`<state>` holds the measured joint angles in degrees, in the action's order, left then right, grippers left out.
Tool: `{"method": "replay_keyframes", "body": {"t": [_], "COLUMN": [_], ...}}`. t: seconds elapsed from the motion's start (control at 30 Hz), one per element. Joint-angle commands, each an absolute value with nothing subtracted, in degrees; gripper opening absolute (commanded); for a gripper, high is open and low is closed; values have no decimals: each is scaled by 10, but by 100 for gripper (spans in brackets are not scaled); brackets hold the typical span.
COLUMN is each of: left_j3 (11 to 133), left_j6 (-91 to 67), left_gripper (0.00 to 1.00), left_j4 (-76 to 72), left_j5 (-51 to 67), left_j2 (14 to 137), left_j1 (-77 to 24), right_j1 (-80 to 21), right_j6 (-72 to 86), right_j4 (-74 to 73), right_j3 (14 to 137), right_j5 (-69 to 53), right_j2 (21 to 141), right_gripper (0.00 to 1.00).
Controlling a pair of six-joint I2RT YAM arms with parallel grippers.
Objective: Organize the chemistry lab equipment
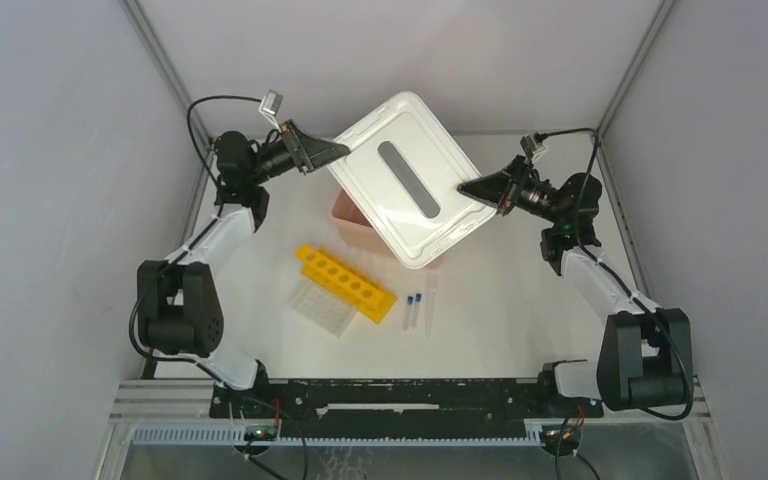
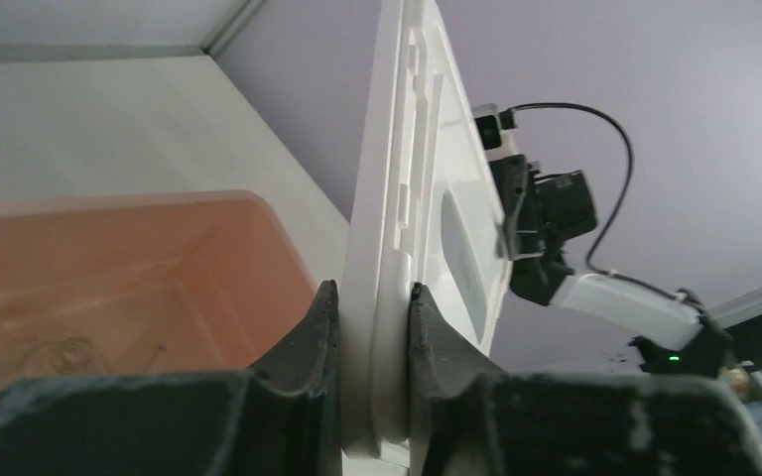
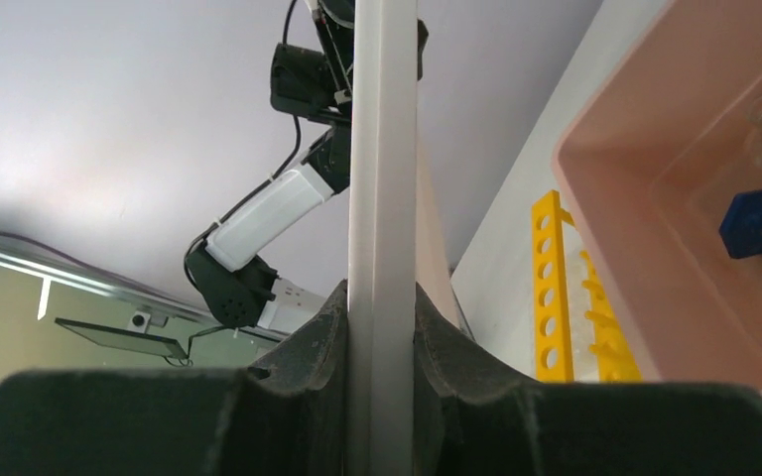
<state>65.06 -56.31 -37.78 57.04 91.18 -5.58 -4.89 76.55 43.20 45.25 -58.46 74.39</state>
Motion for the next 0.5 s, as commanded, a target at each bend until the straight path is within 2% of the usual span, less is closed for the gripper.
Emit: {"method": "replay_keyframes", "body": {"t": [0.0,0.13,0.23,0.37,0.47], "left_j3": [671,651,645,621,606], "left_j6": [-608,-717,-768,-764,-710], "left_gripper": [1,0,0,0,0], "left_j4": [-483,-621,-674,-661,-586], "left_j5": [604,593,576,531,485], "left_j2": [935,960,981,977,948], "left_j1": [-64,-59,-59,-59,-63], "right_j1": [-48,-39,-29,-11,-4], "right_j6": [796,809,815,801,786], "right_j4": [518,547,564,565,558], "right_j3": [461,455,450,444,438], "right_j5": [-582,-585,-582,-577,-572], "right_j2": [744,762,775,781,783], "right_gripper": [0,1,9,22,33]}}
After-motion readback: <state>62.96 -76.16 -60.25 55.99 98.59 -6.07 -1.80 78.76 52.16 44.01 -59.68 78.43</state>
